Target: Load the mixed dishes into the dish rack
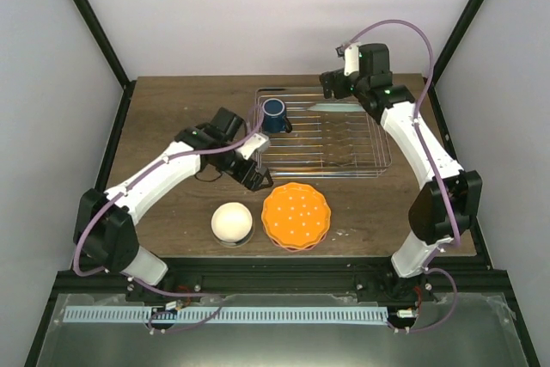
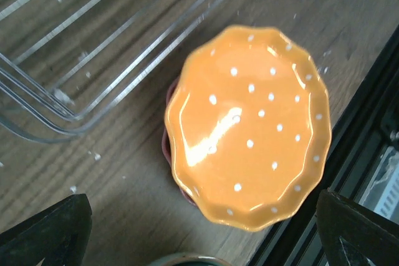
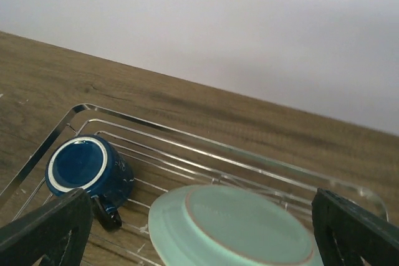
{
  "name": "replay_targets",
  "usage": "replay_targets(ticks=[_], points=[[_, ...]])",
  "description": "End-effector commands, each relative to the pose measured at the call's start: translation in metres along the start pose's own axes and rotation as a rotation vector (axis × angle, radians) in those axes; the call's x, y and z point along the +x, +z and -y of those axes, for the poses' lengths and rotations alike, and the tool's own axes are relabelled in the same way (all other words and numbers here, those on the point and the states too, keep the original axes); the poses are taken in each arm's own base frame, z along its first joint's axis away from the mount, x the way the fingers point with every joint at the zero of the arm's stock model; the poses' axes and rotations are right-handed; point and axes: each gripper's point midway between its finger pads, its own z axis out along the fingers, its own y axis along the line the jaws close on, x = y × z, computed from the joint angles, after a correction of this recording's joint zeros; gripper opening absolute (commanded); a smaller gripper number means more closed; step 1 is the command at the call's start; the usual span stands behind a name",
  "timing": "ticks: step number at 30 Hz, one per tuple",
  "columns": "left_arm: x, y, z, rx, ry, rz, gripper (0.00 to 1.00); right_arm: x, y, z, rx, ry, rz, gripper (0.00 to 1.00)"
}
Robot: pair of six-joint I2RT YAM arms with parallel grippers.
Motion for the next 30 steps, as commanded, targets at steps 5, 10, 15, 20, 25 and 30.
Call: replay_targets(ticks=[5,10,15,20,25,30], points=[[0.046,0.035,-0.002,-0.116,0.091,-0.175,1.00,0.004,-0.026,0.014,0.108,0.233,-0.040,0.97],[0.055,0.063,-0.004,-0.183,0.160,-0.221,0.97,0.013,-0.040,0.012,0.108,0.248,-0.049,0.97],[0.055,0.086,-0.010,-0.198,0.145,-0.200,0.92,0.019,-0.056,0.013,0.126,0.229,-0.050,0.97],[0.053,0.101,-0.017,-0.210,0.120,-0.174,0.85,0.023,-0.069,0.013,0.135,0.209,-0.051,0.97],[0.045,0.115,-0.018,-0.193,0.113,-0.155,0.65,0.025,-0.075,0.013,0.139,0.191,-0.055,0.97],[0.039,0.121,-0.019,-0.187,0.116,-0.151,0.42,0.028,-0.075,0.013,0.146,0.169,-0.061,0.97]])
